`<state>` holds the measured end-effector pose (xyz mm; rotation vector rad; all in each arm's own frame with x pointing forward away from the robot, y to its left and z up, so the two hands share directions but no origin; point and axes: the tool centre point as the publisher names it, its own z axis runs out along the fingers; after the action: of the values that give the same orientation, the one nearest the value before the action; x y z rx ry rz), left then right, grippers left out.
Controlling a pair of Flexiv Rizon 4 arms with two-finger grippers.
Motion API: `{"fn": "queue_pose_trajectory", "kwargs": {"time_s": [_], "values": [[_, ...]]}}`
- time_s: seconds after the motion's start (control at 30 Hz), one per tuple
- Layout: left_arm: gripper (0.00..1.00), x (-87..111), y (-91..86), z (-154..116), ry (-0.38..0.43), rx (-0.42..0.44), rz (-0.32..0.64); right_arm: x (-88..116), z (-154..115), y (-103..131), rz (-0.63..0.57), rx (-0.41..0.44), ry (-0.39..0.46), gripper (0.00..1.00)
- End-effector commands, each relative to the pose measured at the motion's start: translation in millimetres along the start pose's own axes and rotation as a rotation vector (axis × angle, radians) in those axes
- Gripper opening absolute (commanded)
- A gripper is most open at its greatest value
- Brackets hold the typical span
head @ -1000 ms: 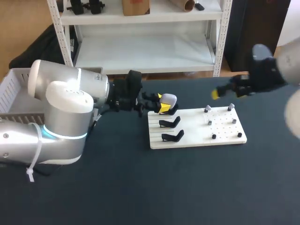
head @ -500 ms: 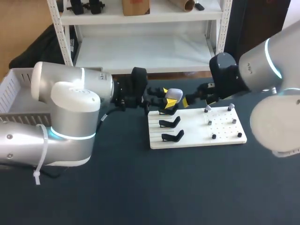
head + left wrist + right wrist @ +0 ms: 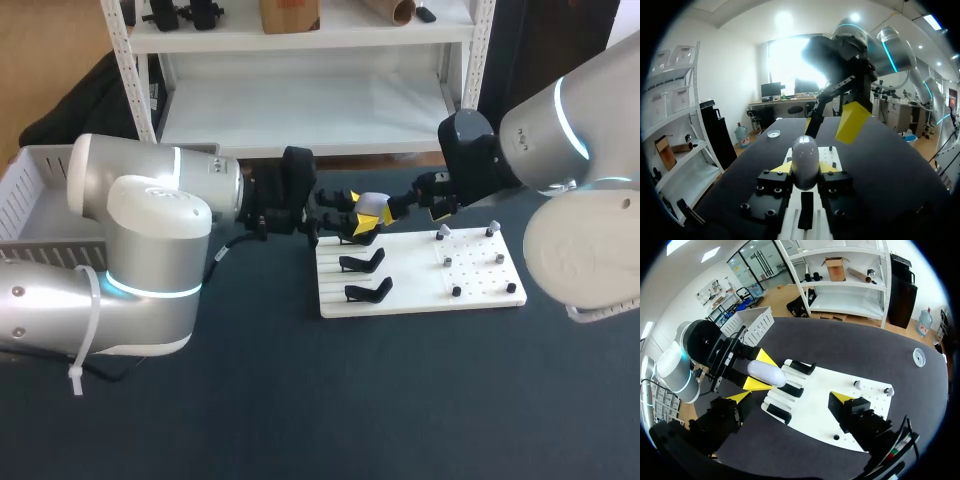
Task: Pick up each earbud case from the left stands, insert the matching earbuds, close the lid, and place the case in the box.
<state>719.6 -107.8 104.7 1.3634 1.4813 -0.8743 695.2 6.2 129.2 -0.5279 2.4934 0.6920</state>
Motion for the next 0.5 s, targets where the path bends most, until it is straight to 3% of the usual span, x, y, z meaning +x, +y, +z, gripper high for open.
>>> {"fn": "queue_pose_trajectory", "kwargs": {"time_s": [0.03,0.5], "values": [[0.00,1.1,-1.8,-1.7,-0.008,0.002,0.001,-4.4,4.9,-1.0,-0.001,-0.015,0.007,1.00],[0.00,-2.0,-11.1,-2.3,-0.025,0.027,0.017,-8.5,4.7,-4.8,0.003,-0.011,0.002,1.00]]}}
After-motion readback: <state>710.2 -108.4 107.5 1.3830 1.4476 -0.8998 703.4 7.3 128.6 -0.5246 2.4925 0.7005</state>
